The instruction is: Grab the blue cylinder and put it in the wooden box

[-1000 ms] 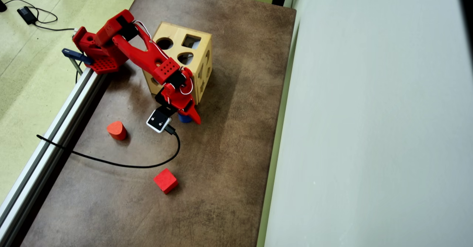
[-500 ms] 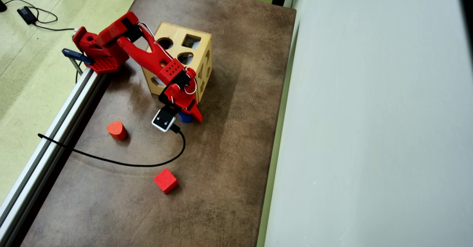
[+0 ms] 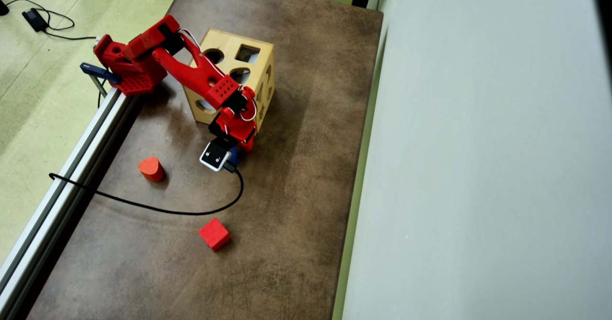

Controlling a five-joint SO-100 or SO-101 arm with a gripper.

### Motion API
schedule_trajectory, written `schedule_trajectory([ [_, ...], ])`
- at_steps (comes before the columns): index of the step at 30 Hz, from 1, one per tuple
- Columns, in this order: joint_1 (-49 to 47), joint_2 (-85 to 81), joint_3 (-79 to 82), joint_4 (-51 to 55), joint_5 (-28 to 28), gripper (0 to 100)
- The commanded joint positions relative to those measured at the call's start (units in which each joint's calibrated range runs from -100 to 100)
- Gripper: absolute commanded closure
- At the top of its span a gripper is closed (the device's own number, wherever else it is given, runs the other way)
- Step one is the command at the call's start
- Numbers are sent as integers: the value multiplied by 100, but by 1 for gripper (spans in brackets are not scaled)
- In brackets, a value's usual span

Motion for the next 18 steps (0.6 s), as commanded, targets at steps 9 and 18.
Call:
schedule_trajectory([
  [9,-13,-139,-37,140,-20,88],
  [18,39,-139,53,228,15,63],
])
